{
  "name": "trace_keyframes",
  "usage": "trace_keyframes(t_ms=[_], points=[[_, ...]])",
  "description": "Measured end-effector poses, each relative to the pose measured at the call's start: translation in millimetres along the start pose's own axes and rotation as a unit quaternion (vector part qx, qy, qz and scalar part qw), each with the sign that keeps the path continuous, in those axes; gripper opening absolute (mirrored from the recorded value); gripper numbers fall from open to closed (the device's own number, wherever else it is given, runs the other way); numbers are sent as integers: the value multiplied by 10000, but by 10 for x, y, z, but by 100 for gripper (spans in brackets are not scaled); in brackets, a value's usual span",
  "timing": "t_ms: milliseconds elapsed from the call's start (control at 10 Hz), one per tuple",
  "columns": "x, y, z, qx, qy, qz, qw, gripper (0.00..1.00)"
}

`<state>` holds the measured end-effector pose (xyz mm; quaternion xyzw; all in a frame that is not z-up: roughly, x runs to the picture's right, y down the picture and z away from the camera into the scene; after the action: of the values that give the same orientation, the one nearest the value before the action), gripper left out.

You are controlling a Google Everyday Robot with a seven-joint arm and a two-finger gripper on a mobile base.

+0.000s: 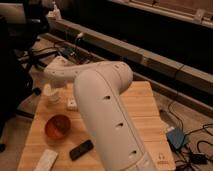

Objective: Place the ceramic cup in the ceramic bowl

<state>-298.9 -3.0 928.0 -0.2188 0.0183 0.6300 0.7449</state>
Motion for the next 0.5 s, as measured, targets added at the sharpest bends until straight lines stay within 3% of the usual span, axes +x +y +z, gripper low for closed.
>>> trace_keyframes(t_ms=[200,400,500], points=[[14,47,67,69,28,-83,9999,18],[80,53,36,152,109,-163,9997,3],[174,20,-44,248,204,-245,9992,0]])
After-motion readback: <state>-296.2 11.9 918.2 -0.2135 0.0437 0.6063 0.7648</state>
